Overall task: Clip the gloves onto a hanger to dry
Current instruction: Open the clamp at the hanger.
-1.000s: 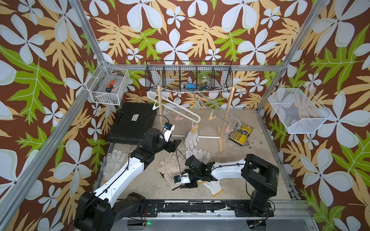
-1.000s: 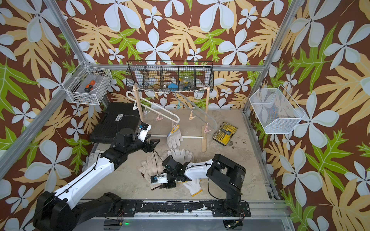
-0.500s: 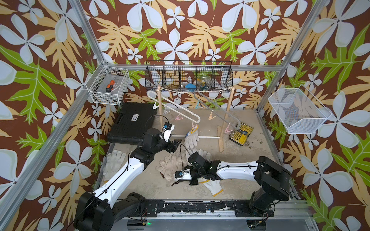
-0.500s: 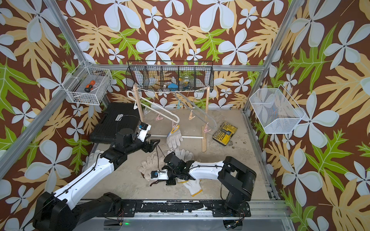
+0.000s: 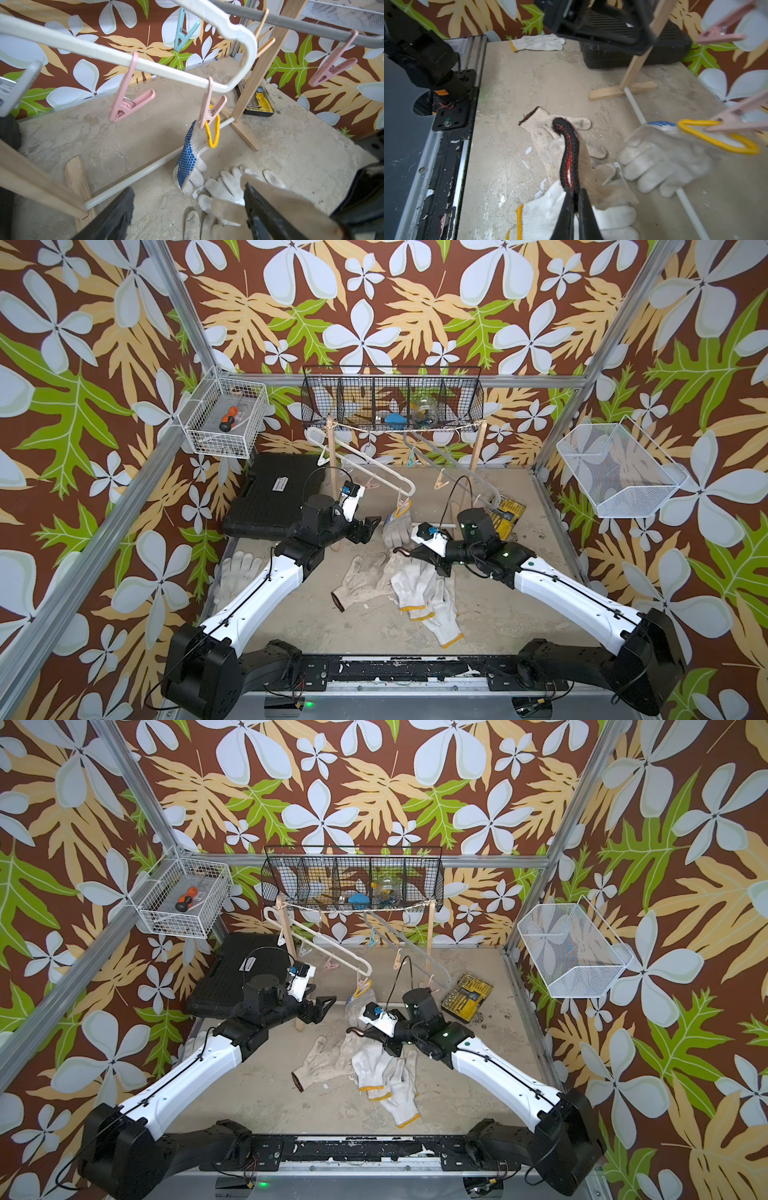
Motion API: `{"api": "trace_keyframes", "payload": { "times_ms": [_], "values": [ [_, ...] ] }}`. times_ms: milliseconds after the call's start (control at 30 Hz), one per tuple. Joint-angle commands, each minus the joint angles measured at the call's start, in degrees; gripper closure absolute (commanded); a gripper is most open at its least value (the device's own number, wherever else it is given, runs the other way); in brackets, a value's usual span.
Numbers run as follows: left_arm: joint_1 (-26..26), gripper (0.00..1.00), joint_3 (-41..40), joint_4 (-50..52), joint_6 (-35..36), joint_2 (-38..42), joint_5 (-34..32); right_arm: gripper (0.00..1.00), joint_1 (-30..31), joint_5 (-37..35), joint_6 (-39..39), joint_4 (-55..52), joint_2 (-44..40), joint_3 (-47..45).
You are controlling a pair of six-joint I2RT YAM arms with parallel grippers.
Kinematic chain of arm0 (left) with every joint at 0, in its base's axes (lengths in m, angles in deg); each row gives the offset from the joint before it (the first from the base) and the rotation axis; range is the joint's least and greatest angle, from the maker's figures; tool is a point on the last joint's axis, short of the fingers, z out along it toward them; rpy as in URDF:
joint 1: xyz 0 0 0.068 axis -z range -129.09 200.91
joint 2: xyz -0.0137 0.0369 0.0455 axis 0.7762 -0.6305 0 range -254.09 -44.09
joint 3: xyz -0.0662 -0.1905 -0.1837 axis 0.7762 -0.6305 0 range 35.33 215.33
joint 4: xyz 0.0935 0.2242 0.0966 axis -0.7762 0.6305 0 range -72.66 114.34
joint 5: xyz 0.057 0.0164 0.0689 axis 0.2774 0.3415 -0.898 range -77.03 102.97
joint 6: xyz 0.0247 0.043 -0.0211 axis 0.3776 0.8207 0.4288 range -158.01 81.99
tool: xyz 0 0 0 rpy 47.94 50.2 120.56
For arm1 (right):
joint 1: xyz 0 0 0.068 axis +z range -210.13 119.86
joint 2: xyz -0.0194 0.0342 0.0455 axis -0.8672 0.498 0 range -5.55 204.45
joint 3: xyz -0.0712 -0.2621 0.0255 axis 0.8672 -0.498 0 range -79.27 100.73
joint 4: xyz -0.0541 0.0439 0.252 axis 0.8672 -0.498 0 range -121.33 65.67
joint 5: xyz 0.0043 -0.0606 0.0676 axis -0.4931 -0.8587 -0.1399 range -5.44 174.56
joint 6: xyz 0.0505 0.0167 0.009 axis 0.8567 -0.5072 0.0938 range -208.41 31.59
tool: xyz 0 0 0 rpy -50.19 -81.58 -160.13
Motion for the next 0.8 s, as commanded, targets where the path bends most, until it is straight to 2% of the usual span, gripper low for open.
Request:
{"api": "trace_keyframes", "payload": {
  "times_ms": [0,167,333,533,767],
  "values": [
    [-0.16,0.05,2.42,-0.61,3.97,-1.73,-5.35,1.0,-2.58,0.36,-1.57,-7.28,-0.32,3.04],
    [0.37,0.07,6.34,-0.91,11.15,-5.66,-10.44,1.0,-4.49,-1.97,-1.68,-8.98,-0.79,4.97],
    [5.13,0.08,8.97,-2.82,23.64,-10.78,-21.81,1.0,-5.69,-2.79,-1.73,-9.46,-1.88,5.48],
    [7.05,0.09,11.58,-7.45,28.88,-16.07,-37.16,1.0,-6.78,-3.29,-1.64,-9.24,-3.18,4.99],
    [7.05,0.09,9.82,-15.06,31.84,-18.64,-35.43,1.0,-7.76,-3.06,-1.47,-8.28,-4.14,4.1]
  ]
}}
